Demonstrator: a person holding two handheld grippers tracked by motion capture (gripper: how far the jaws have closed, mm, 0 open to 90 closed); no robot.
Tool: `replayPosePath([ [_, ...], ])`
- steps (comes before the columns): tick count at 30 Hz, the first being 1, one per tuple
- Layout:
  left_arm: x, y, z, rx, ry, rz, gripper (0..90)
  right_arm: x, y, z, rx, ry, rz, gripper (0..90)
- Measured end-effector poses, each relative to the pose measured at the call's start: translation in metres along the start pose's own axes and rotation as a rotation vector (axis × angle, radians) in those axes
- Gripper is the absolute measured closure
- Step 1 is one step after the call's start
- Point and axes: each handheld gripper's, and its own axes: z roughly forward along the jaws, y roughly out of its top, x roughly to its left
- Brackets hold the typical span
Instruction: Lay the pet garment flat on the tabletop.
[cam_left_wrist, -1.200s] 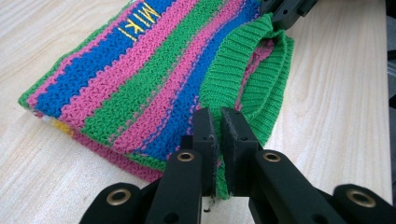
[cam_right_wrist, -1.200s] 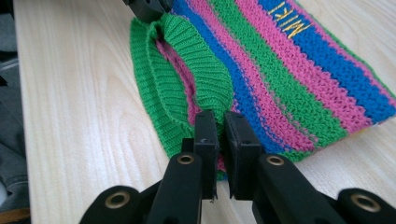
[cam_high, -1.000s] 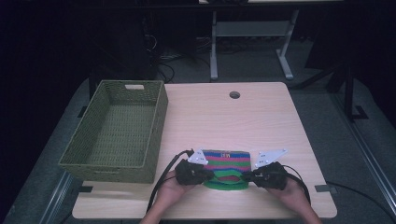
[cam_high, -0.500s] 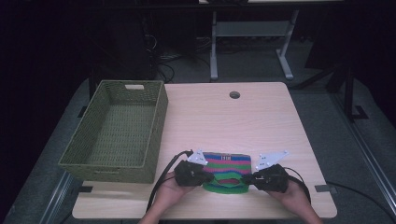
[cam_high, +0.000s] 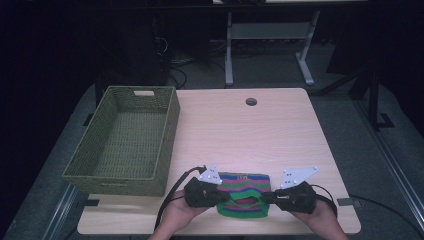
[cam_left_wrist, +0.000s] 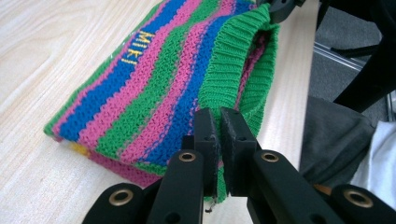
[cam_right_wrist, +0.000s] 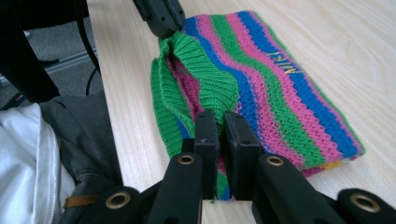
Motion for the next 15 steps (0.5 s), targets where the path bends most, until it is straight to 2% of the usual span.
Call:
replayPosePath([
  [7,-0.007,0.008,-0.013,-0.025,0.0,0.023,85.3,0.003,0.005,-0.008,-0.016,0.001,-0.006,83.8],
  [15,-0.003,0.015,-0.023,-0.049,0.01,0.016,85.3,0.0,0.015,-0.014,-0.028,0.002,0.0,83.8],
])
